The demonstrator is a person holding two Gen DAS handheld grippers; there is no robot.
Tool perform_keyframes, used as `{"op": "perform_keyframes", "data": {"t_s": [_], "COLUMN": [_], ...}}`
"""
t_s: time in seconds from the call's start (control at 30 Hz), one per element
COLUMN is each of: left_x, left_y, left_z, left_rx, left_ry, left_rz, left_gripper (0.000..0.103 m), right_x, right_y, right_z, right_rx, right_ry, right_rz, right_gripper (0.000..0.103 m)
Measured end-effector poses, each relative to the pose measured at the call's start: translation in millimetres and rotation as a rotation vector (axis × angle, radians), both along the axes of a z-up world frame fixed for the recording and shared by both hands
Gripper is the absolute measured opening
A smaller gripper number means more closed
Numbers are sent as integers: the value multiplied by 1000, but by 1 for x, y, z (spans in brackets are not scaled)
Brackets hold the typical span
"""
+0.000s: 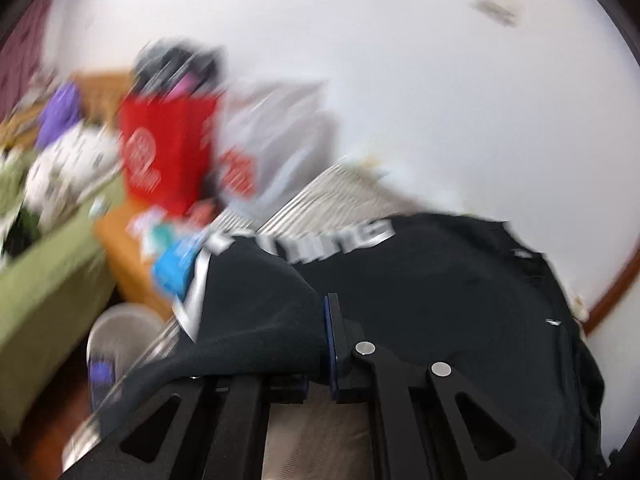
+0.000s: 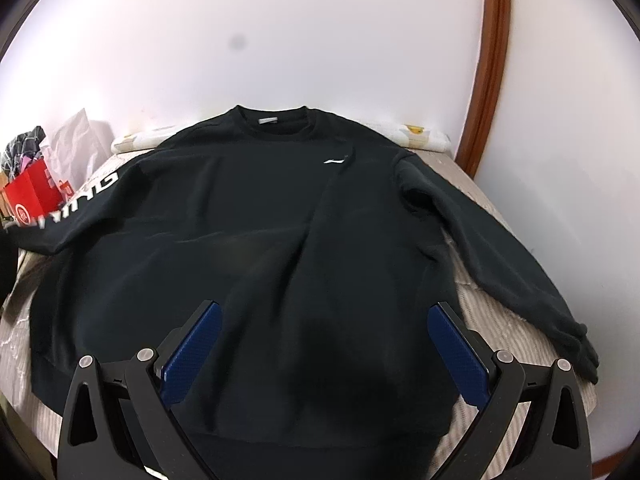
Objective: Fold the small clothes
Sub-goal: 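Grasp the lettered sleeve with the left gripper and fold it across the body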
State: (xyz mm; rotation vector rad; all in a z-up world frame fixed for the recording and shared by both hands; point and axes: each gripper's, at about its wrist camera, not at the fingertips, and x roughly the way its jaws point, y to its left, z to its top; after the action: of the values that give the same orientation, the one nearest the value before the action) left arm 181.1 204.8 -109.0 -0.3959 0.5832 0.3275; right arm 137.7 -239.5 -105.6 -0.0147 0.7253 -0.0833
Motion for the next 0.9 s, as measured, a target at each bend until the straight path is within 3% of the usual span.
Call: {"op": "perform_keyframes", "data": {"t_s": [0.17,0.3,0.53,0.73,0.87,0.9], "left_x": [44,86,146,163,152,143], "left_y": [-80,-155,-276,-311,-318,-313], "left_z": [62,81,43,-8,-9,-5], "left_rx": [174,221,281,236,197,194], "left_ry": [-83,-114,-30,98,104,91], "left_rz": [-183,-342,-580,-643,-704,-710], "left_gripper": [6,6,7,9,59,62], "right_x": [-3,-6,-18,-35,-31,-27], "right_y": [-28,-50,-100,-139,-140,-136], "right_z": [3,-1,-19,-34,-35,-31], "right_rx": [23,21,61,53,60,48], "right_ry": [-43,-48,-11,36,55,52], "right_rz": [-5,-27,-107,-199,-189,-180], "right_gripper": [101,101,101,101,101,101]}}
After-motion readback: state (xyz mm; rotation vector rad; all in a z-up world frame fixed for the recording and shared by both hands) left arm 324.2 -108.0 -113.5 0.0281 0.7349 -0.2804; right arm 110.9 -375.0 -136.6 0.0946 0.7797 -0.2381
